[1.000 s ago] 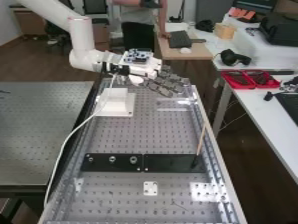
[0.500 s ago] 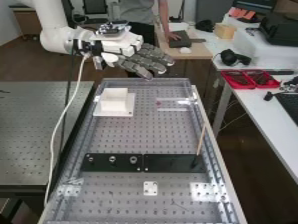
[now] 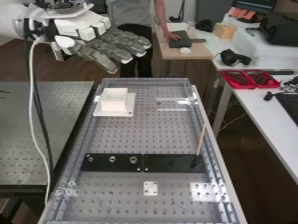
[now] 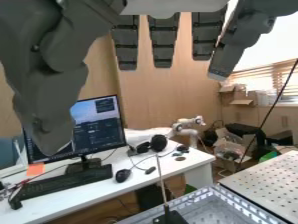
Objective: Grab the pcb board and place it in the clear container
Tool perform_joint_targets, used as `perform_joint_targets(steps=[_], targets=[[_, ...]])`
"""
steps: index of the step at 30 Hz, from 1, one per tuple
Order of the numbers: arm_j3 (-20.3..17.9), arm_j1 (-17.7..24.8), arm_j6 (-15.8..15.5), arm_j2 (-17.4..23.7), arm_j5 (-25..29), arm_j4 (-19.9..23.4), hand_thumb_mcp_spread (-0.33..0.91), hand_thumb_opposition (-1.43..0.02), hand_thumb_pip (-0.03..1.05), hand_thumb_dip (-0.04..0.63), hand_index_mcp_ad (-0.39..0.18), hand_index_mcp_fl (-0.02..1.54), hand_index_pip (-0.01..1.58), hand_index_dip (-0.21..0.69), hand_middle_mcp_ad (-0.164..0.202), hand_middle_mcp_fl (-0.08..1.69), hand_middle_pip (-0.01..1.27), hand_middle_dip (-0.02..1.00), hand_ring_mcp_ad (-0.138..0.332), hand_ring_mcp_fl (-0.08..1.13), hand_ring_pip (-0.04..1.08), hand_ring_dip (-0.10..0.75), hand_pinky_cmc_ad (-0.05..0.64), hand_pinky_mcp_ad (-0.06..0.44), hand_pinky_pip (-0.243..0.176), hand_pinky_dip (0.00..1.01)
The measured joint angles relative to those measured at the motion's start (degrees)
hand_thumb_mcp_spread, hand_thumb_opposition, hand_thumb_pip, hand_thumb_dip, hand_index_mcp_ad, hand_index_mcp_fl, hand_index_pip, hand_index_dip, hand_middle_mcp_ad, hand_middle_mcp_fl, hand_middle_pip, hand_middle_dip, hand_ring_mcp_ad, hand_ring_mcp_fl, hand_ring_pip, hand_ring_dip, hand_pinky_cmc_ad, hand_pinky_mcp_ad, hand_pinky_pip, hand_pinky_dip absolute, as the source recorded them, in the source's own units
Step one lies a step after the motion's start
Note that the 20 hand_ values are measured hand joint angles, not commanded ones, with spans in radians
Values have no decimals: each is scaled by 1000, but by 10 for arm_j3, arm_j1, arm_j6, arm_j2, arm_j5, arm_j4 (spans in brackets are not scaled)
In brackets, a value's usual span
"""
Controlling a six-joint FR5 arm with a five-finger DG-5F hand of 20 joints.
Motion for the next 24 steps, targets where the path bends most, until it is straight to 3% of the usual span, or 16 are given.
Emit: perform_joint_targets(steps=[12, 24], targets=[[29, -130, -47, 36, -206, -46, 251, -771, 464, 112, -96, 155, 113, 94, 82, 40, 138, 120, 215, 0, 75, 9, 314, 183, -112, 623], [34, -182, -49, 43, -277, -40, 251, -771, 456, 101, -87, 152, 101, 96, 86, 40, 138, 120, 213, 2, 77, 9, 314, 183, -112, 623]])
